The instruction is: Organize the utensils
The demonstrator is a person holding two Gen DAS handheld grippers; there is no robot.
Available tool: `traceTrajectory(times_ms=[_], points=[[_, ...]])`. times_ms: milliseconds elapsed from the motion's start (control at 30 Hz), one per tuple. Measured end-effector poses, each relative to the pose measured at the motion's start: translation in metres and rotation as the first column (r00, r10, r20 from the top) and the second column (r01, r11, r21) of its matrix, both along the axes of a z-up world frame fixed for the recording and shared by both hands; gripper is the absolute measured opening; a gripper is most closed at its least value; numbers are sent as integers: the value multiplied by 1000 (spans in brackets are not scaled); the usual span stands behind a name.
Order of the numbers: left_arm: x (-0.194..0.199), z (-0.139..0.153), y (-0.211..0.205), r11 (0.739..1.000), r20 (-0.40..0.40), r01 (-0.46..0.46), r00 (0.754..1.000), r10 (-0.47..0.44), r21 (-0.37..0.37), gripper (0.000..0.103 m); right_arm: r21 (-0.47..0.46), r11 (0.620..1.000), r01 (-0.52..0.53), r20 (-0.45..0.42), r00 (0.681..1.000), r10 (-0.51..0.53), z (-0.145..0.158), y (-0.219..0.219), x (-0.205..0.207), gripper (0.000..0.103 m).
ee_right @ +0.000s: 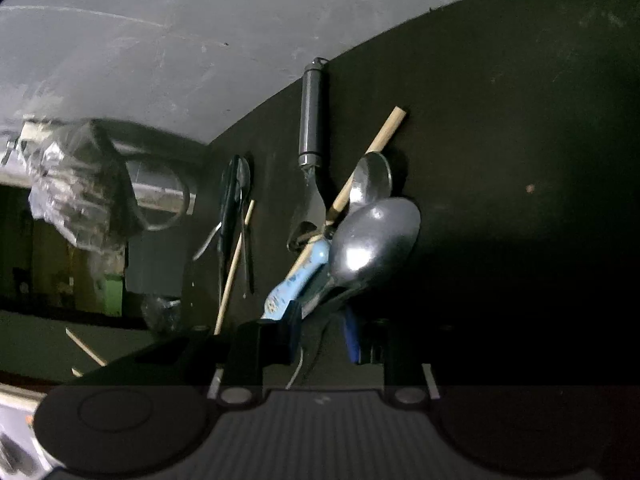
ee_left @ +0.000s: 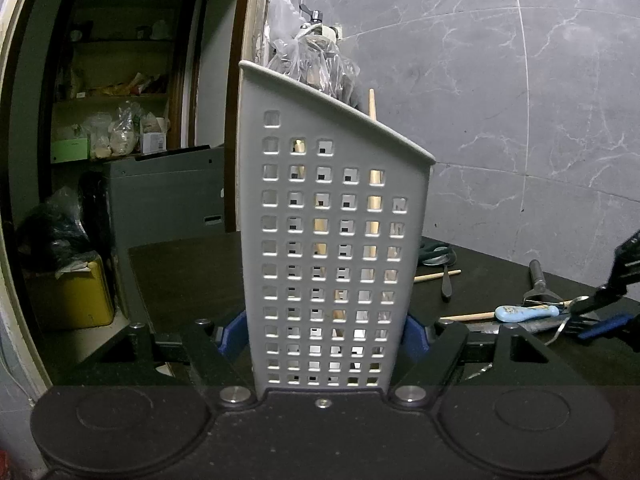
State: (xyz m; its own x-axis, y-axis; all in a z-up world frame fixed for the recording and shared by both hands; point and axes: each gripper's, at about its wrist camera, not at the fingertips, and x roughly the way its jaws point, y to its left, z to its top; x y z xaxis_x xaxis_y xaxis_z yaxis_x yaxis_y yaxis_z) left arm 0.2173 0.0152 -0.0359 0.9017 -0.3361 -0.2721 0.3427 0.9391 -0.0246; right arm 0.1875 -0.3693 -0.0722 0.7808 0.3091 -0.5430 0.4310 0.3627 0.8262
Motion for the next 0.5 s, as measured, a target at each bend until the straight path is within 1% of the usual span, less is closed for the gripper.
traceTrajectory(times_ms=[100,200,500], points=[[1,0,0,1000,0,0,1000,0,0,78,-17,1000,-21,13,1000,22,1,-2,-8,26],[1,0,0,1000,0,0,1000,0,0,78,7,1000,-22,37,999,21,-3,-5,-18,26],[0,0,-1,1000,3,1,1000,-1,-1,78,-44,998,-45,105,993,49,-8,-7,-38,20]])
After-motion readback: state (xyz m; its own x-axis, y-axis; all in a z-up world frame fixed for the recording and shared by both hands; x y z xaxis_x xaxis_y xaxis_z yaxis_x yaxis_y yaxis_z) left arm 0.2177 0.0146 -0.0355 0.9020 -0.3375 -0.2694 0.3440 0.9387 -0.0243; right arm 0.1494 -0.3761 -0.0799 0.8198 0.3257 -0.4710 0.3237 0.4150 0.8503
